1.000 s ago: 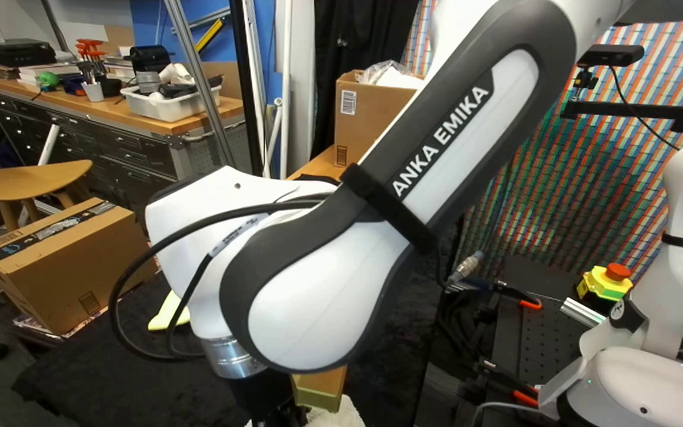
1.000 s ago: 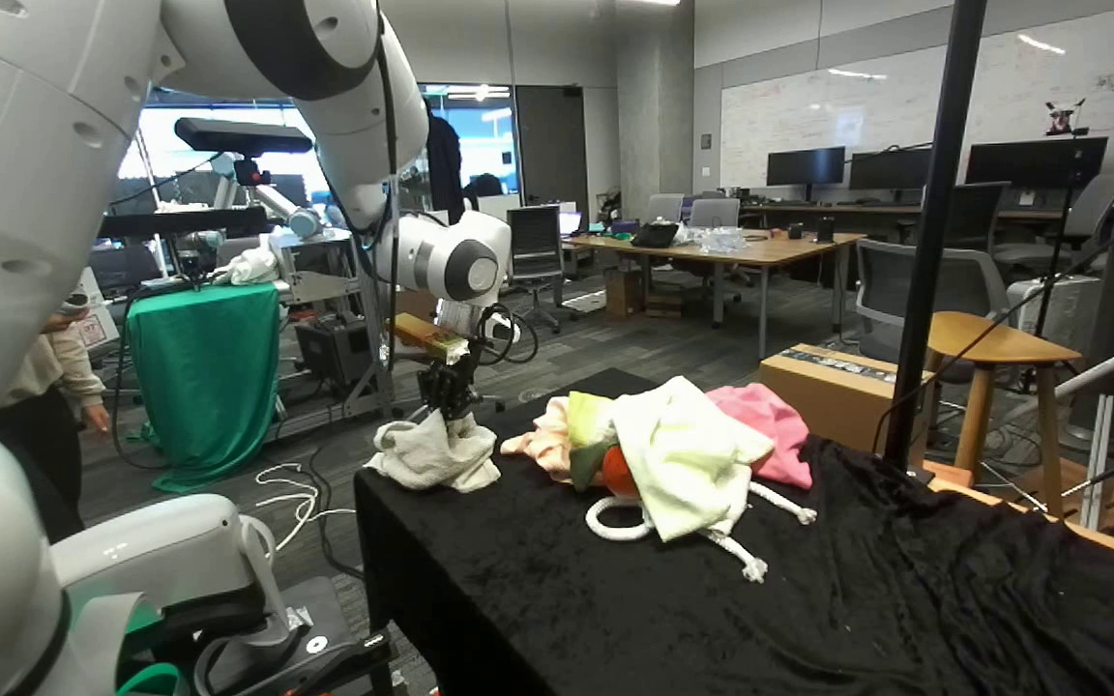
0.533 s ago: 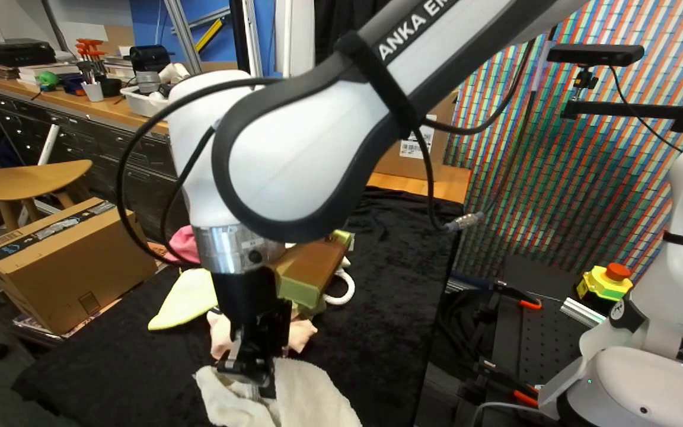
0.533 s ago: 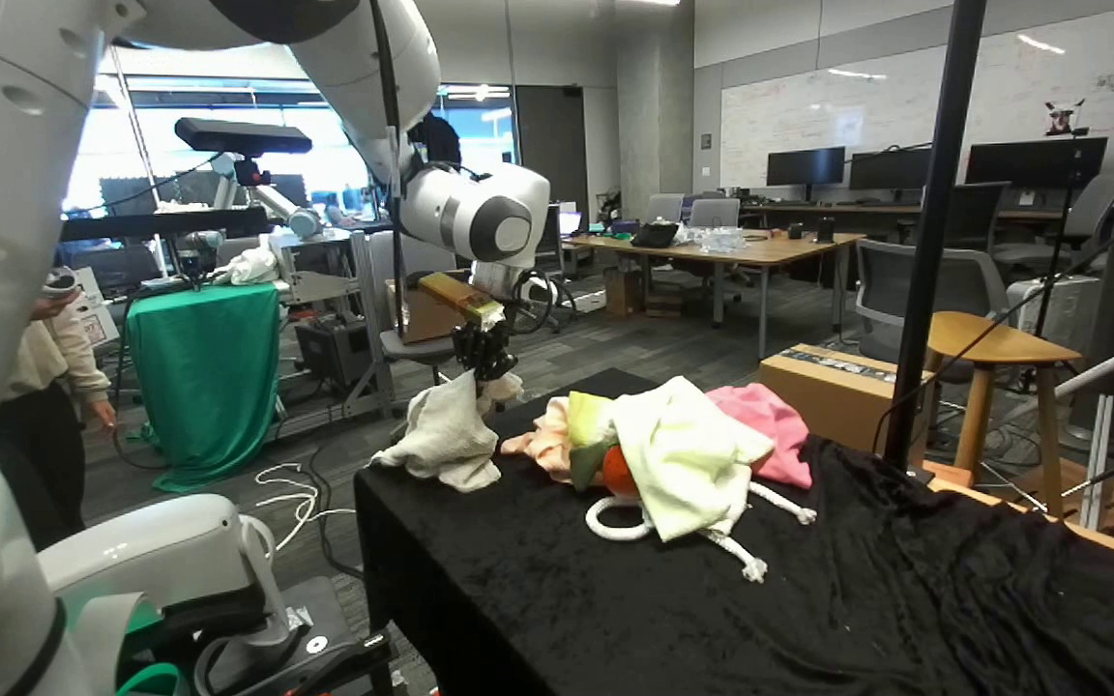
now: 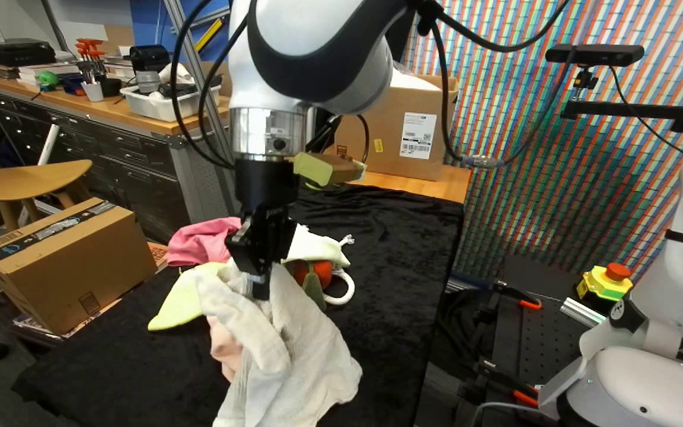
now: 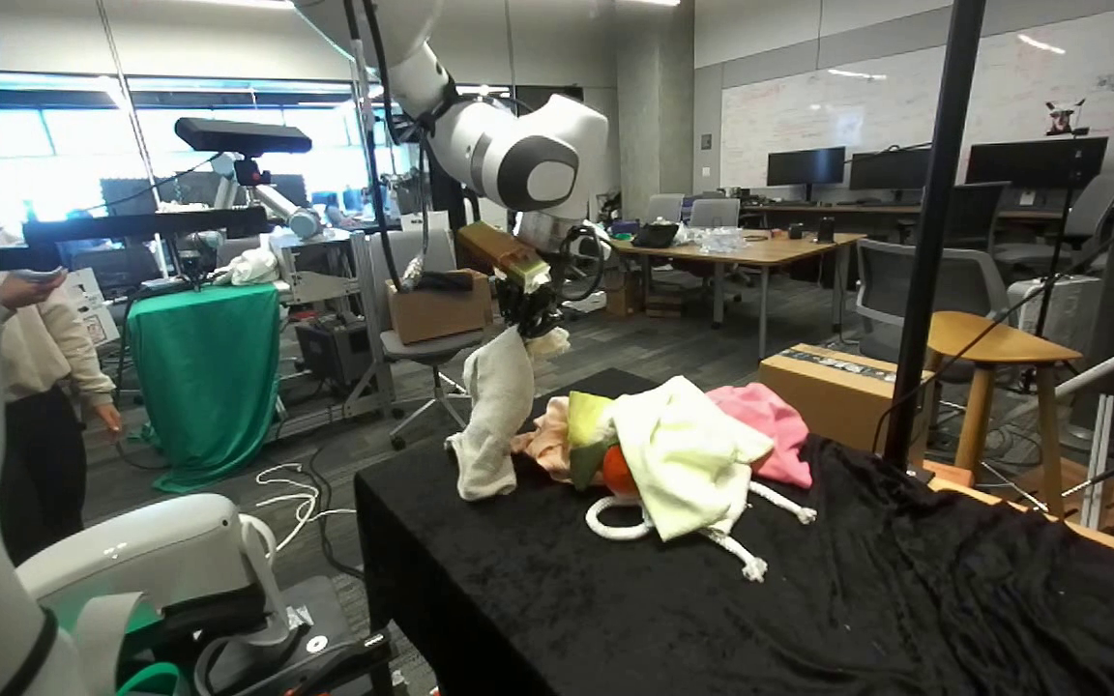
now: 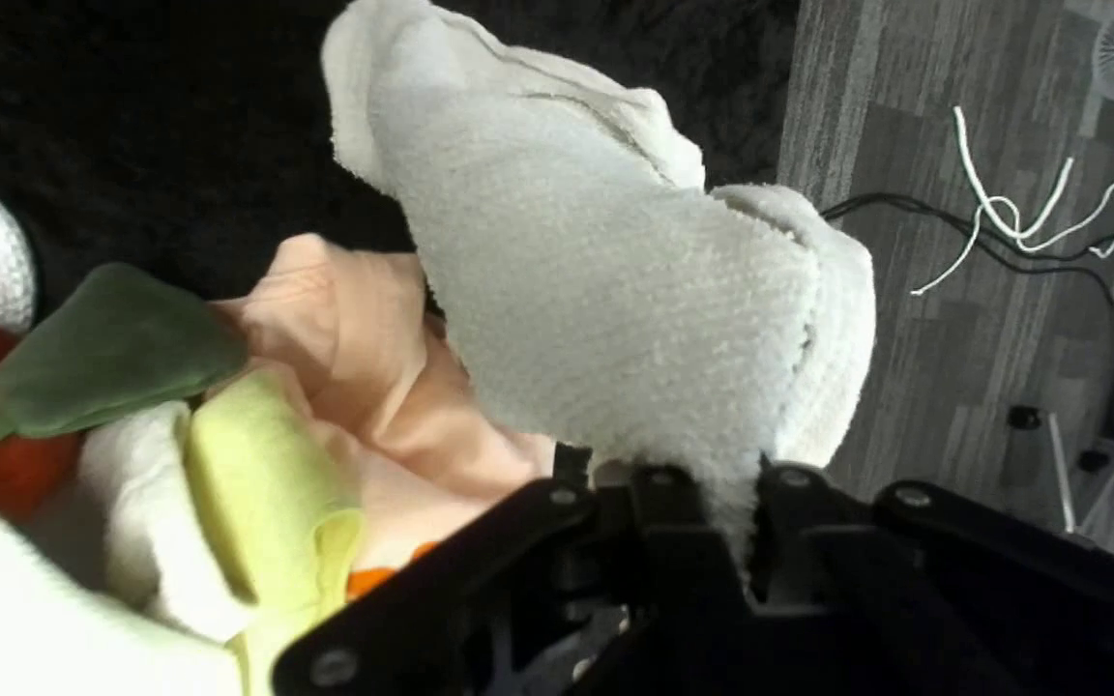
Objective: Put the towels and the turnip plushie on the peach shirt
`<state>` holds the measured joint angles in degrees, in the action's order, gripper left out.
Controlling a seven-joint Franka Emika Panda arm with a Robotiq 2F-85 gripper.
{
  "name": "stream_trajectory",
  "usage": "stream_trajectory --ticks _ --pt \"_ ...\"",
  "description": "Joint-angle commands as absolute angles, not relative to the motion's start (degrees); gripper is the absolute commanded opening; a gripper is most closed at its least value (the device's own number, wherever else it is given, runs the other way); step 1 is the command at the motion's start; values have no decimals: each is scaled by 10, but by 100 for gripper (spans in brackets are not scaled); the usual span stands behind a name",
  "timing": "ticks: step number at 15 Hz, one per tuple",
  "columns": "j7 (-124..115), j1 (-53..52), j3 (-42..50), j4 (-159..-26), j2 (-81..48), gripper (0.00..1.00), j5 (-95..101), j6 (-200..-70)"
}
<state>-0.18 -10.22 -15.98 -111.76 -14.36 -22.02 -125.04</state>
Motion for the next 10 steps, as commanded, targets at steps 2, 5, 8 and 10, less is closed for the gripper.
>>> stream_trajectory --ticks 2,5,8,10 --pt "83 -69 -139 -1138 -75 10 -253 -1203" --pt "78 -70 -117 -1140 -52 10 -209 -1197" --pt "45 -80 -102 -1133 -53 10 -118 -1227" --pt "24 -84 -98 -1123 -63 11 -62 -1236"
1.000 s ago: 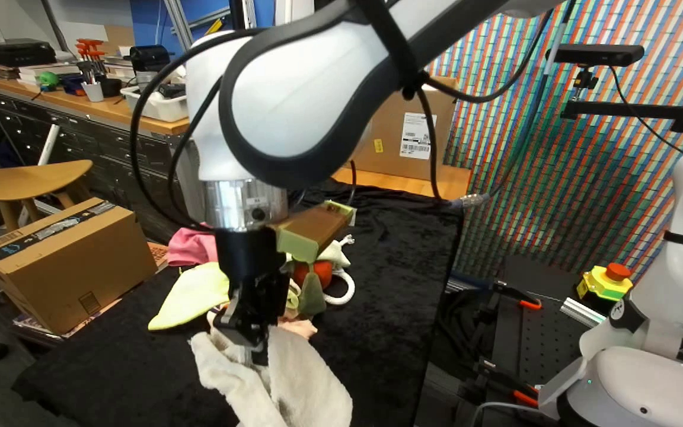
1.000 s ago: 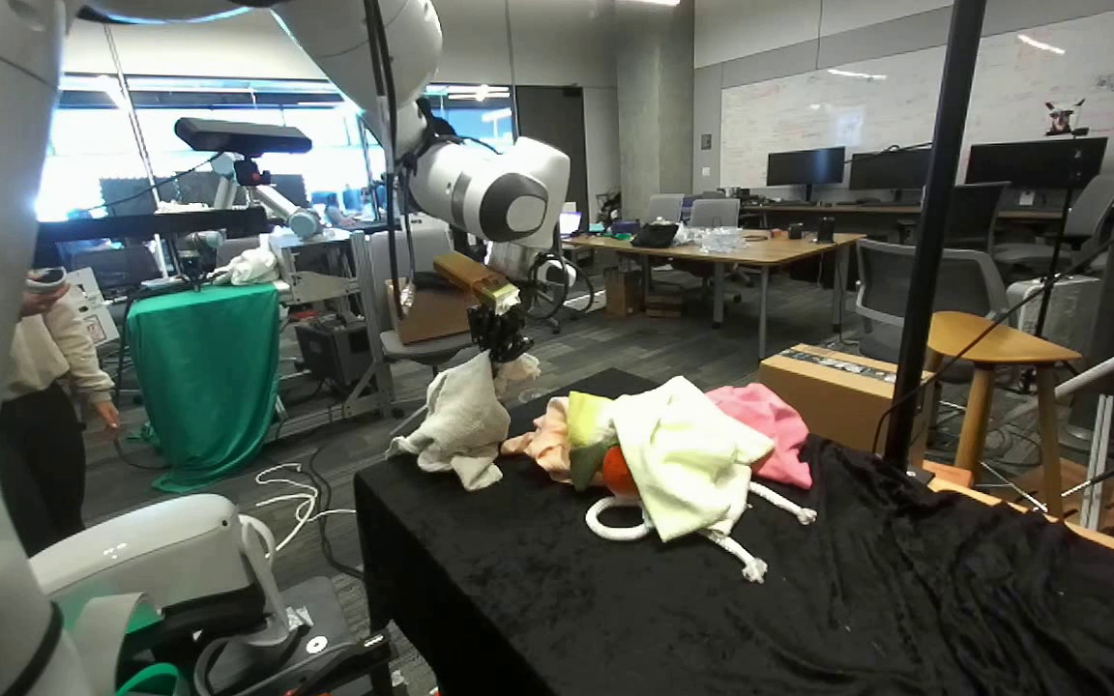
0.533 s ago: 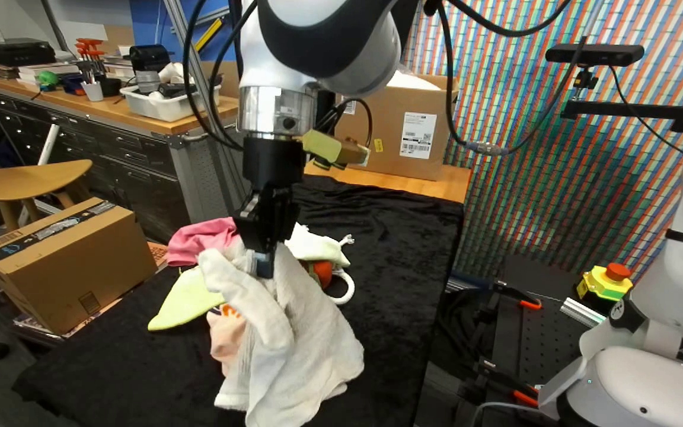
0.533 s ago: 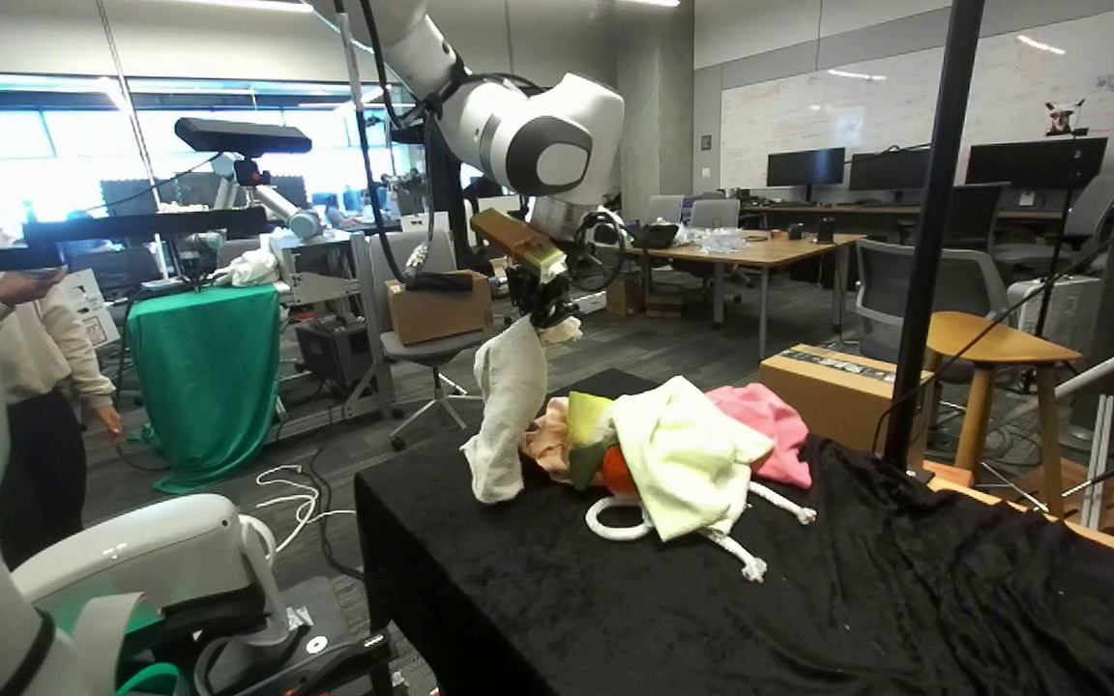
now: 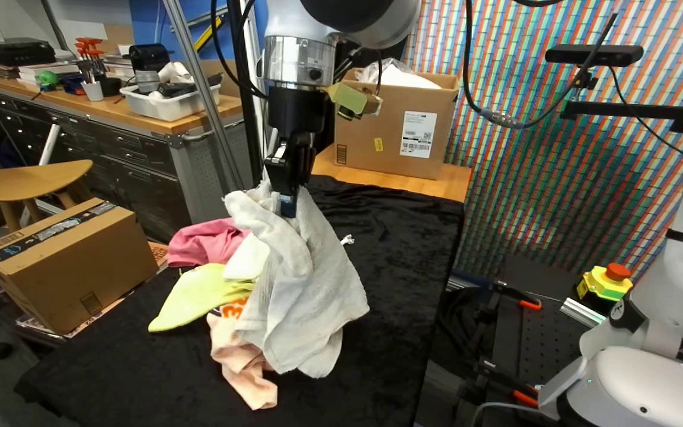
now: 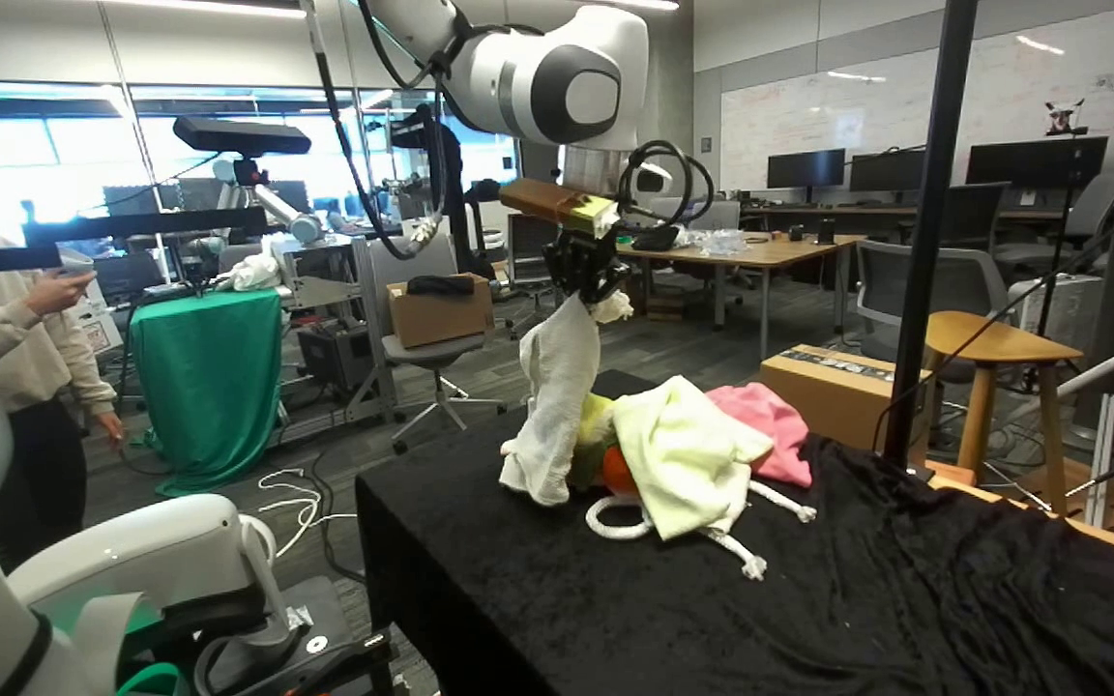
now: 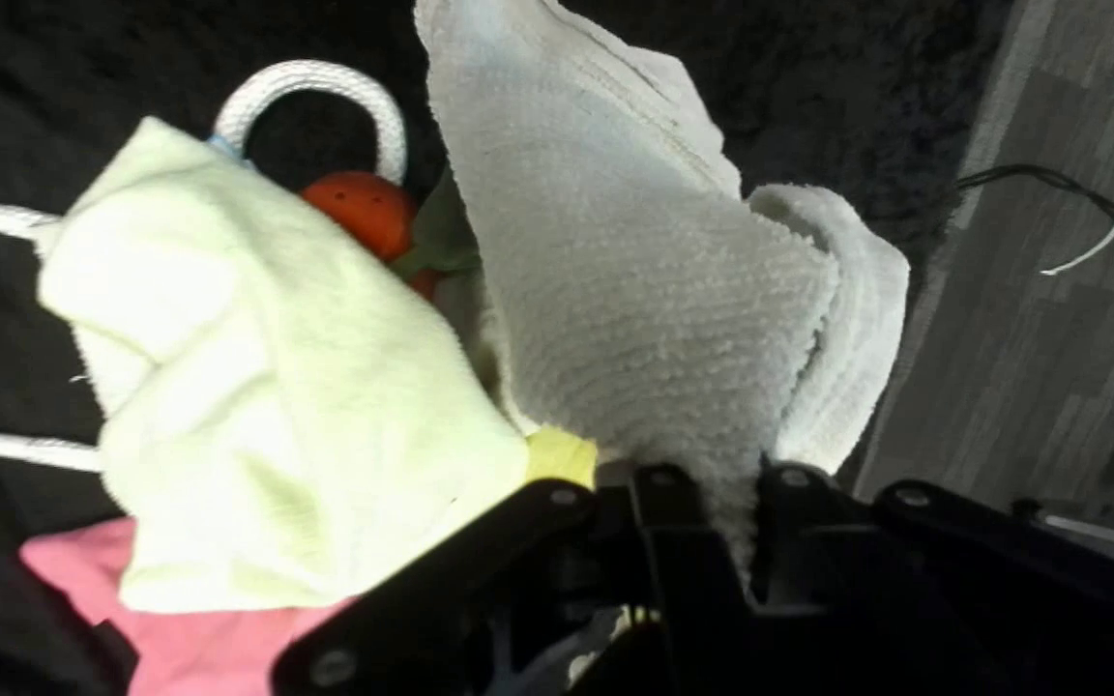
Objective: Put the towels and the turnip plushie on the peach shirt
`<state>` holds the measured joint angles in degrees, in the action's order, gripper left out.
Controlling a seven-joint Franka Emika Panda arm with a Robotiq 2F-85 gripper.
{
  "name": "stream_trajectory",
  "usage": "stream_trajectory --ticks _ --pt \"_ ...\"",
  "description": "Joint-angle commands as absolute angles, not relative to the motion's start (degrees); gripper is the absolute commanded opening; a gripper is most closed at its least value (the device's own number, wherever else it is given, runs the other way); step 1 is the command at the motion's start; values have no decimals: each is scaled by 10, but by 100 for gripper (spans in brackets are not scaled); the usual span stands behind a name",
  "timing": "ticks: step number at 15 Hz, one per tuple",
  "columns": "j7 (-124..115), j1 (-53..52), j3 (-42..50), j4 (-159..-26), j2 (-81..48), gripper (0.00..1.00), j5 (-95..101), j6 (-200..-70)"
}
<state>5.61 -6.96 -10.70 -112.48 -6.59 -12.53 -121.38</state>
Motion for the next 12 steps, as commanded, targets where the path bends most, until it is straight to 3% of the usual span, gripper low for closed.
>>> stream_trajectory --ticks 1,7,8,10,12 --pt "9 -87 -98 -1117 -70 11 -33 -1246" --pt "-91 -109 -92 -1082 -119 11 108 -1266" --pt "-112 -113 -89 -1077 -128 37 128 -1266" --pt "-143 -120 -83 -1066 -143 43 154 -1260" --pt "-164 -124 -75 -1061 -154 58 171 -1261"
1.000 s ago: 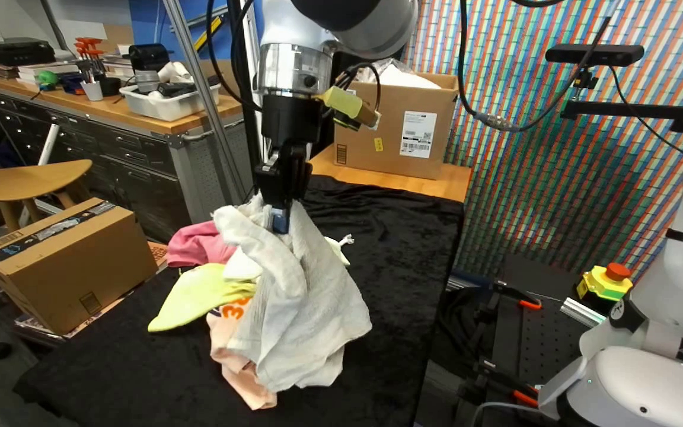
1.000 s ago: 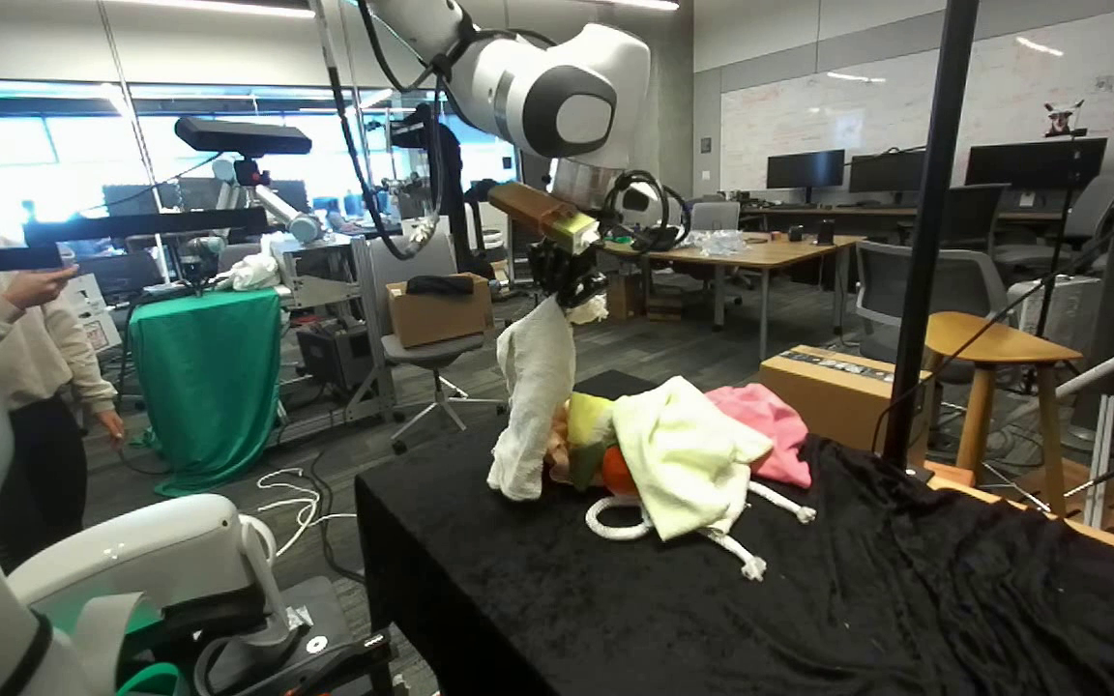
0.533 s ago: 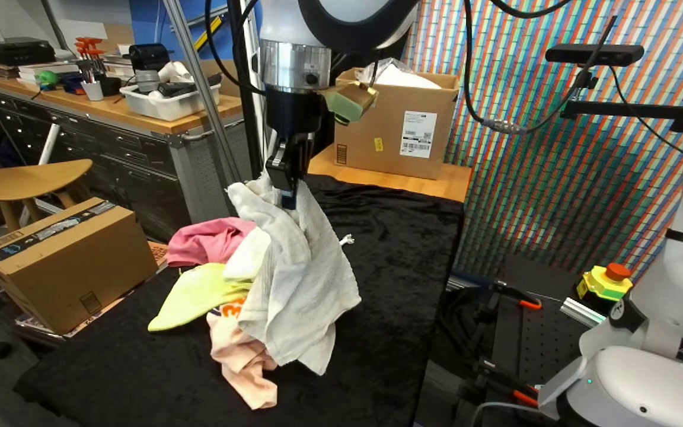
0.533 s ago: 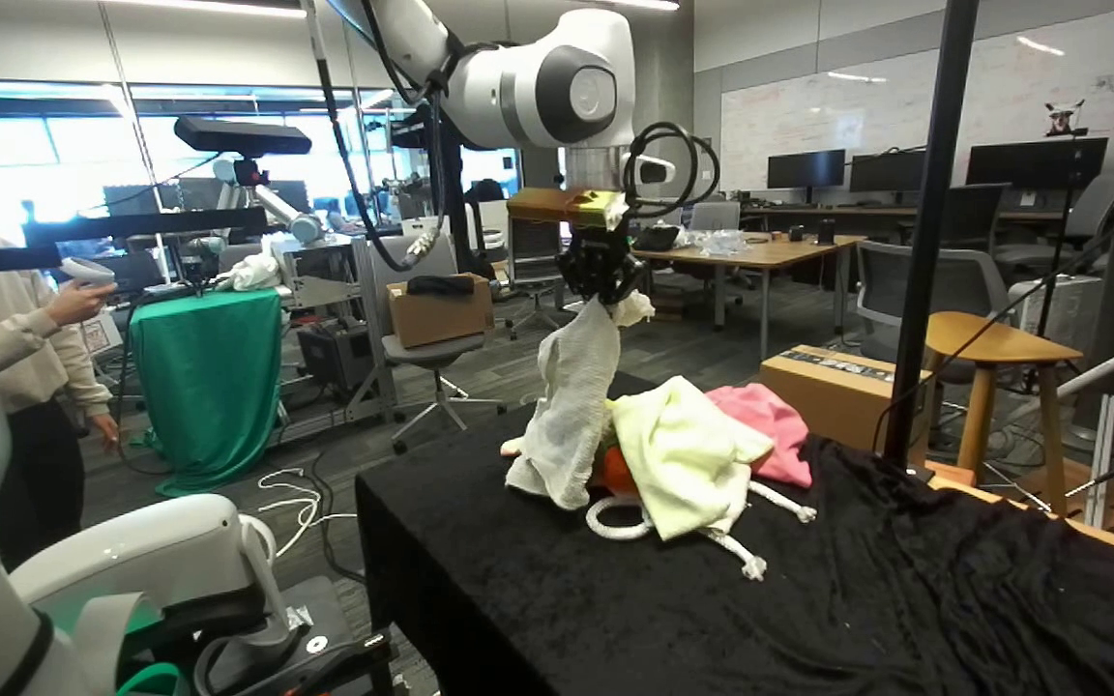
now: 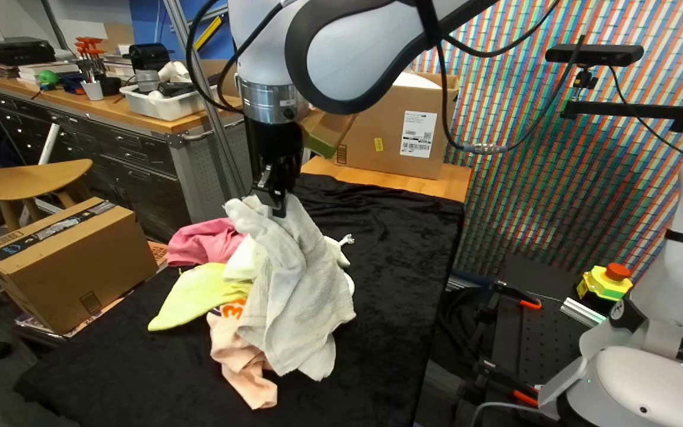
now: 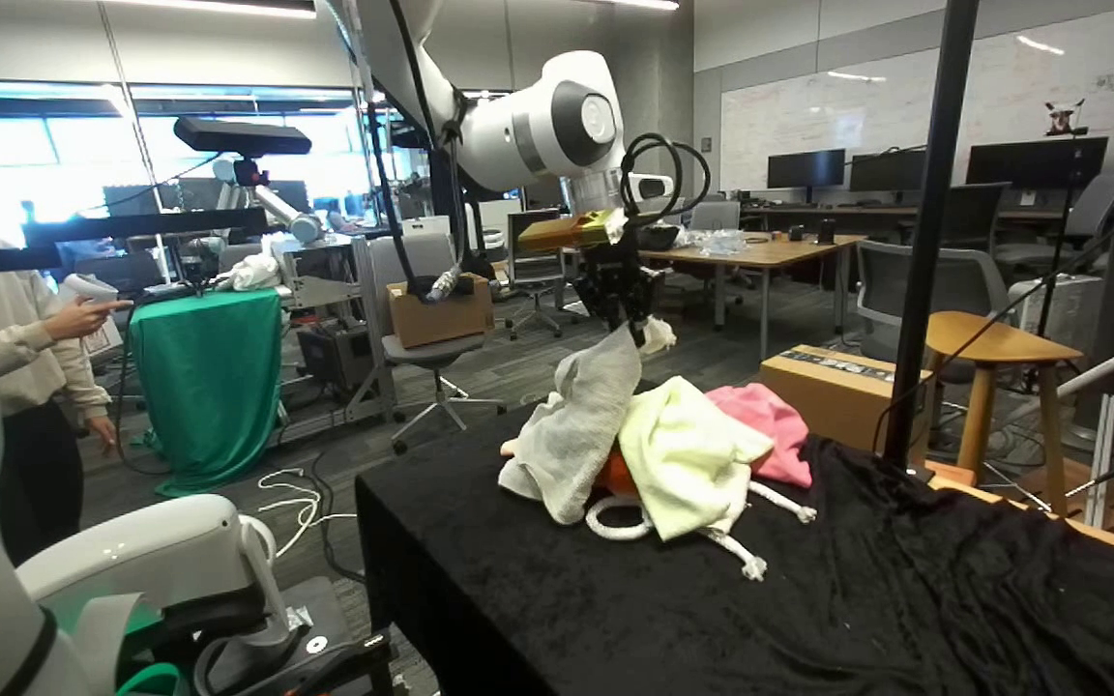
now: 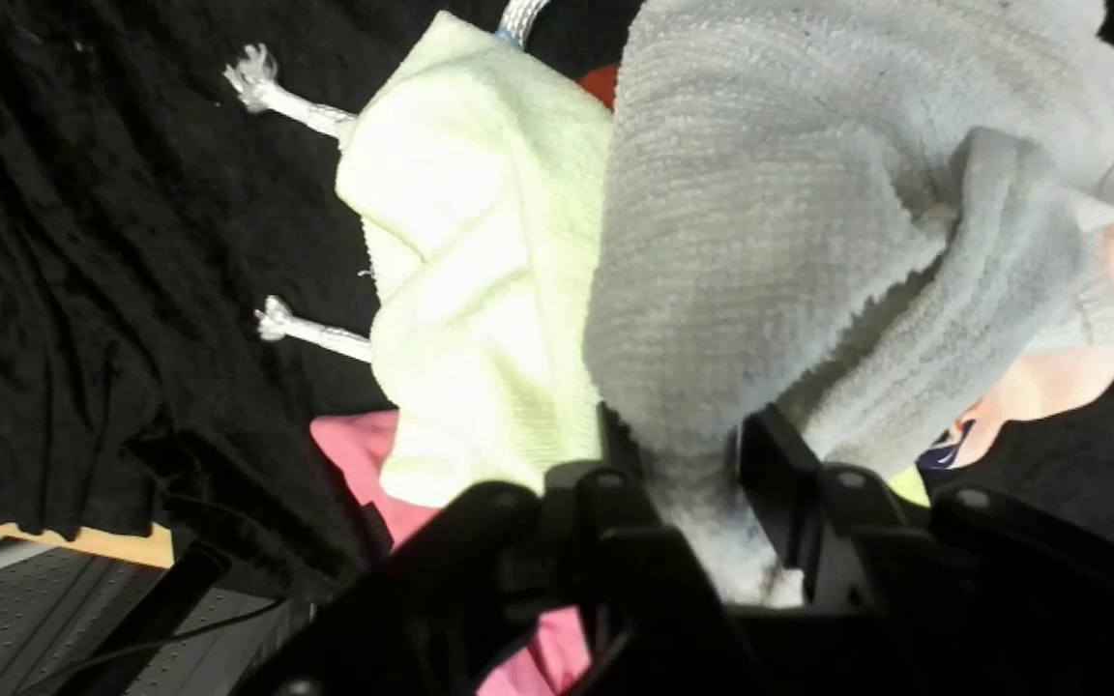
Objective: Put the towels and the turnip plushie on the peach shirt
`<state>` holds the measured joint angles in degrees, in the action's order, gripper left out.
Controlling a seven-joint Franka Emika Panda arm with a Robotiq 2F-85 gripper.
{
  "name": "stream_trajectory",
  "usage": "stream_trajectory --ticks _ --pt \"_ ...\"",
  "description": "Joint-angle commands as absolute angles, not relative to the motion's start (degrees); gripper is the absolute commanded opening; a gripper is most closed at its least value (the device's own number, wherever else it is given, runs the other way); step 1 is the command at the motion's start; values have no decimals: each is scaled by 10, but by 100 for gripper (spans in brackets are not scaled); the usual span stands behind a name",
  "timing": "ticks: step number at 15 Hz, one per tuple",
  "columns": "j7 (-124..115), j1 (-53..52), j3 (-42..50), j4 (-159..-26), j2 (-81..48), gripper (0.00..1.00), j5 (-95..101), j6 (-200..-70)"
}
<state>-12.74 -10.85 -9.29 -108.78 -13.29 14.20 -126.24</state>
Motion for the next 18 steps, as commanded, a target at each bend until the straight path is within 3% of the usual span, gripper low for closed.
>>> stream_trajectory --ticks 1,6,11,18 --pt "-172 -125 -71 -1060 -156 67 175 -1257" --pt "-202 -120 -53 -1068 -156 100 169 -1248" --pt "-133 -91 -64 -1110 -82 100 57 -1149" --pt "-122 -84 -65 -1242 127 100 -15 -1069"
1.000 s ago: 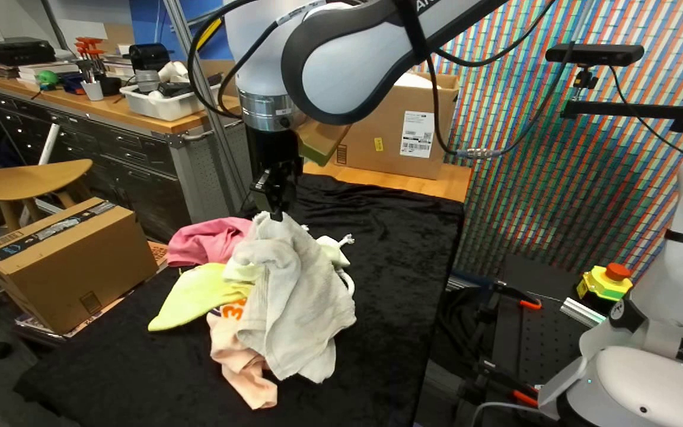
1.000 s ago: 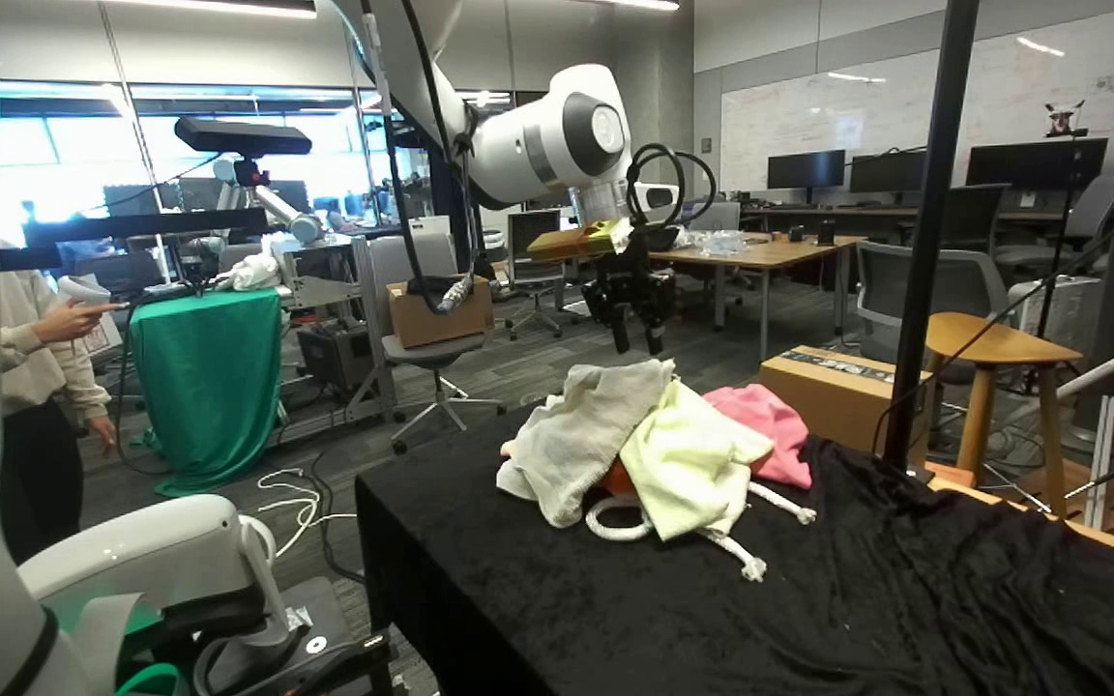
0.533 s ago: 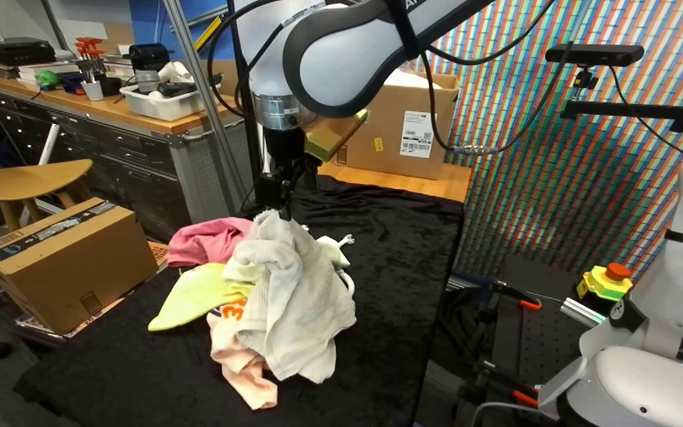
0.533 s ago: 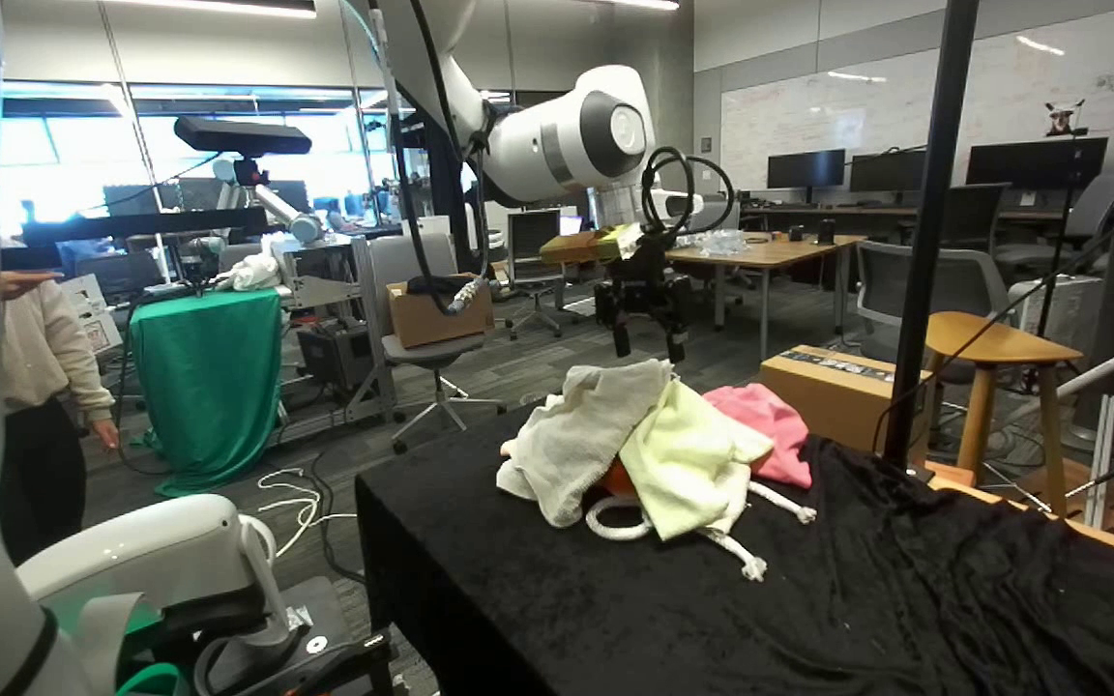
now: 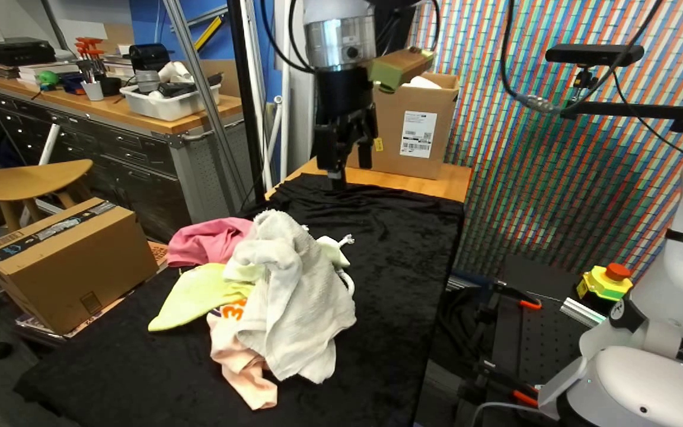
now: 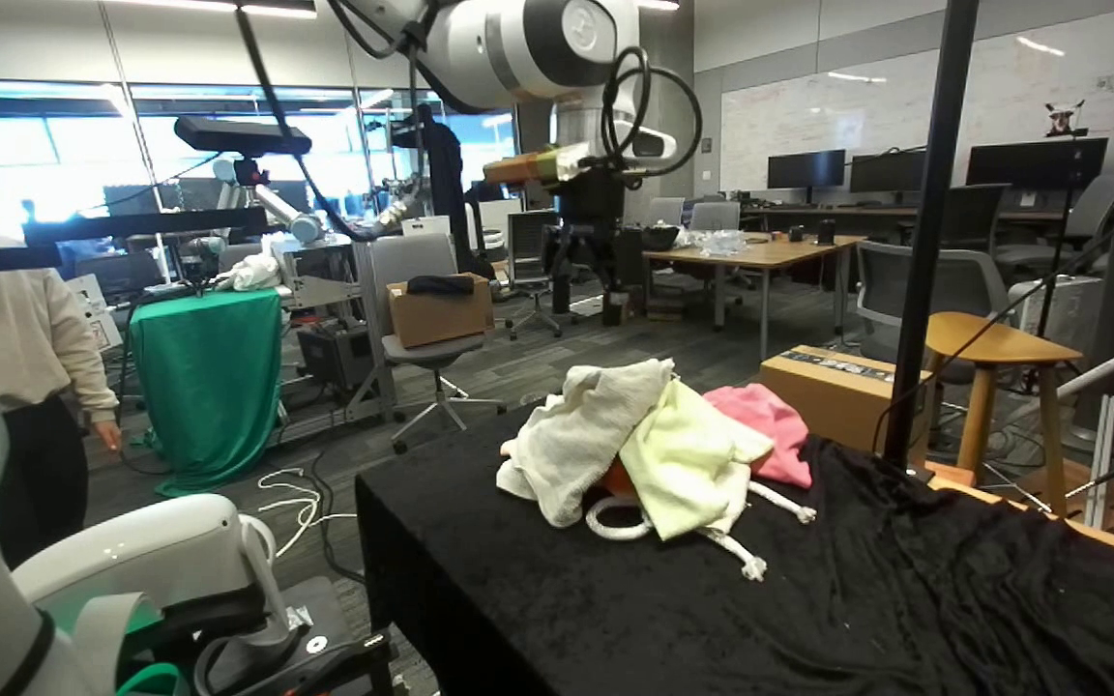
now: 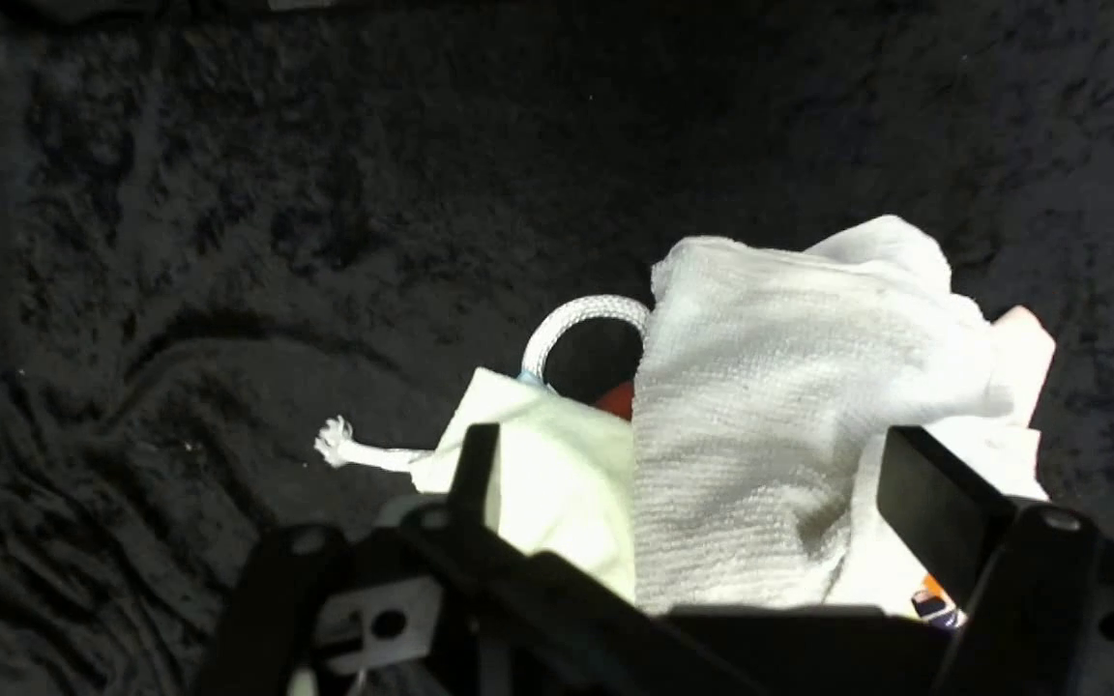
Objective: Put the towels and the turnip plushie on the peach shirt
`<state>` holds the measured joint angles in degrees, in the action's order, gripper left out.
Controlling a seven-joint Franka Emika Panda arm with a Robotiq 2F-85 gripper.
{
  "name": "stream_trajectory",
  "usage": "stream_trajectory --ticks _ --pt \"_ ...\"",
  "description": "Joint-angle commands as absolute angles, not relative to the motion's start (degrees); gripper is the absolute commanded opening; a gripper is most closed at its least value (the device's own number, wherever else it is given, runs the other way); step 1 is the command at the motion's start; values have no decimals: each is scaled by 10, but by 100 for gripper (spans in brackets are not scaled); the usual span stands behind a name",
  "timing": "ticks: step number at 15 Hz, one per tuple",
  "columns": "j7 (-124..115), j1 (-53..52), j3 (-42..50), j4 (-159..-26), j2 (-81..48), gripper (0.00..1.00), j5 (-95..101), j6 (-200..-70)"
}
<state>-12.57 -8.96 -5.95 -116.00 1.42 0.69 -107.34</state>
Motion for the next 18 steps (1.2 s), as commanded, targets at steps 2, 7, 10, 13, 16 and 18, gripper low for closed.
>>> stream_trajectory --ticks 2,7,10,13,16,18 --pt "-129 -83 -67 -1285 193 100 -20 -1078" --pt "-147 -78 -72 -1410 357 100 -24 -1134" --pt "-163 -67 -75 -1484 452 100 -13 -1169" --pt "-172 -50 -74 -1539 519 100 -15 -1187" --pt "-159 -44 -74 -1529 503 100 -19 -1173" --pt "-159 -40 -74 -1549 527 100 -19 -1181"
